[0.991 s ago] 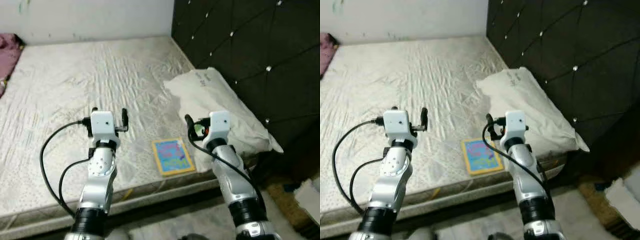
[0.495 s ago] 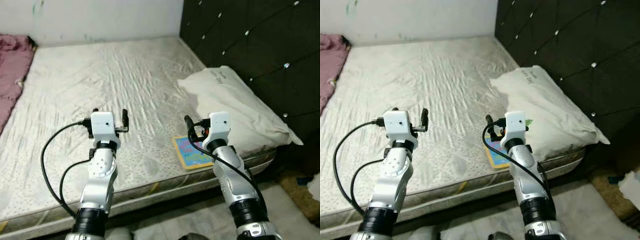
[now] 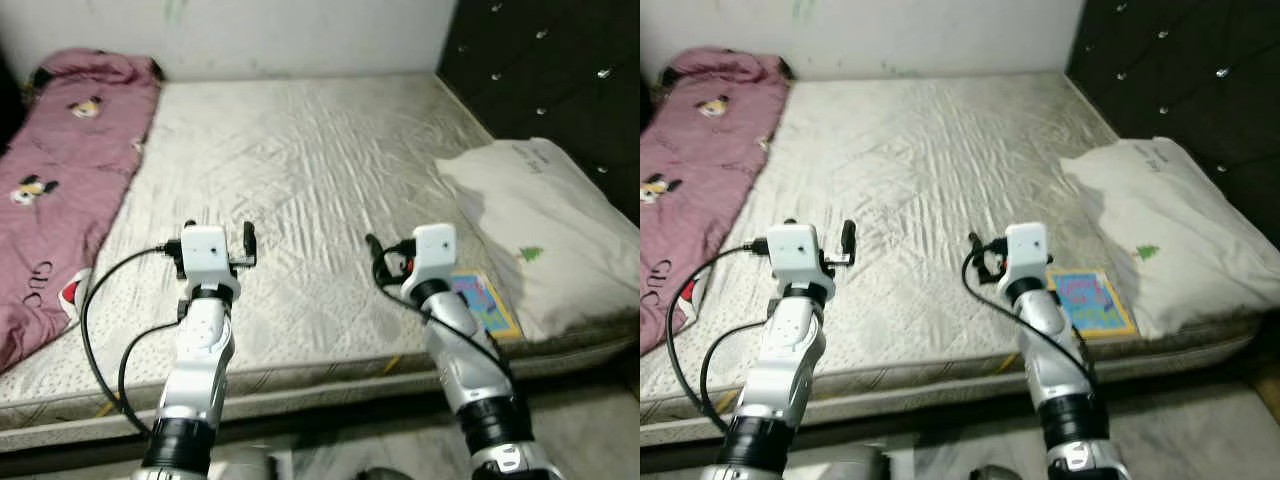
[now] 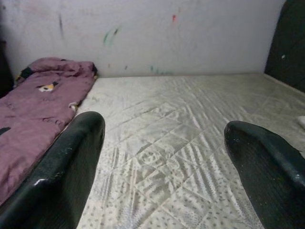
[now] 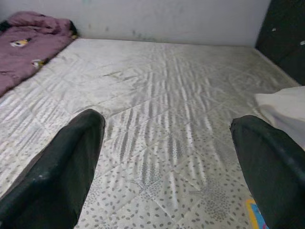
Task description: Clean up the room
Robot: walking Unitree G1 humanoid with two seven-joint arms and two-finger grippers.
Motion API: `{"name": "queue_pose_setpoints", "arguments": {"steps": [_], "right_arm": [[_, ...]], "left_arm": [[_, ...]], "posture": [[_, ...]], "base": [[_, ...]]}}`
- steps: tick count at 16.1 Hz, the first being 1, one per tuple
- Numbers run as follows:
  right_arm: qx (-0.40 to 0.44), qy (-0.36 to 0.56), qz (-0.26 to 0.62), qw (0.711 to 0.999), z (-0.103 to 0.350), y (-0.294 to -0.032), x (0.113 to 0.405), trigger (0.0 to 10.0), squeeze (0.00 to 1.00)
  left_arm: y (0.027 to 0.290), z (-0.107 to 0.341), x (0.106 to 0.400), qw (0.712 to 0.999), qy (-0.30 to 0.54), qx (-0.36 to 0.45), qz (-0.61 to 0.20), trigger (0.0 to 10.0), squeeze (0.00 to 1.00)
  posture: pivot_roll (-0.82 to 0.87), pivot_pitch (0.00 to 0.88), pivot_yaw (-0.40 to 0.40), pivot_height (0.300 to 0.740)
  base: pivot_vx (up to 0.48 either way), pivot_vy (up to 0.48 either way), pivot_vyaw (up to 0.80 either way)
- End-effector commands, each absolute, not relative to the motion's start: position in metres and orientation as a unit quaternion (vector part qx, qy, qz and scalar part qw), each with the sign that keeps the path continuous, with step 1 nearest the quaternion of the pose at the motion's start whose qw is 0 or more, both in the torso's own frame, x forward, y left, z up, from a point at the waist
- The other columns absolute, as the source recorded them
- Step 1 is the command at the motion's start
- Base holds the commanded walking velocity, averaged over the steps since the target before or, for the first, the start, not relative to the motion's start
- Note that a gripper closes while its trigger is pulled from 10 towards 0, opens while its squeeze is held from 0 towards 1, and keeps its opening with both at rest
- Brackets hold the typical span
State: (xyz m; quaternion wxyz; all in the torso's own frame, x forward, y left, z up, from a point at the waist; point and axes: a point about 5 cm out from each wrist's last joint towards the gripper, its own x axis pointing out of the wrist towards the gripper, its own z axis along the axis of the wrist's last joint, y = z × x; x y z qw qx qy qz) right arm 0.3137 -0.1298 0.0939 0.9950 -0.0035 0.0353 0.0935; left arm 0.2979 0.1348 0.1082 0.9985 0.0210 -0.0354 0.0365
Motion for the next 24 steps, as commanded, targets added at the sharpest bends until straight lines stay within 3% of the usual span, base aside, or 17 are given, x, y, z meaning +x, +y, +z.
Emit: {"name": "queue_pose_setpoints", "arguments": {"steps": [1, 24], "right_arm": [[-0.002, 0.030, 0.100, 0.995, 0.0983, -0.1232, 0.3159, 10.0, 0.00], [-0.009, 0.050, 0.099, 0.994, 0.0940, -0.1236, 0.3185, 10.0, 0.00]], "left_arm": [[0.1402, 0.1103, 0.2992, 0.998, -0.038, 0.027, 0.042, 10.0, 0.00], [0.1407, 0.1065, 0.3007, 0.999, -0.019, 0.011, 0.043, 10.0, 0.00]], "posture": [[0.08, 0.000, -0.021, 0.740], [0.07, 0.000, -0.024, 0.740]], "base": [[0.000, 0.480, 0.00], [0.000, 0.480, 0.00]]}}
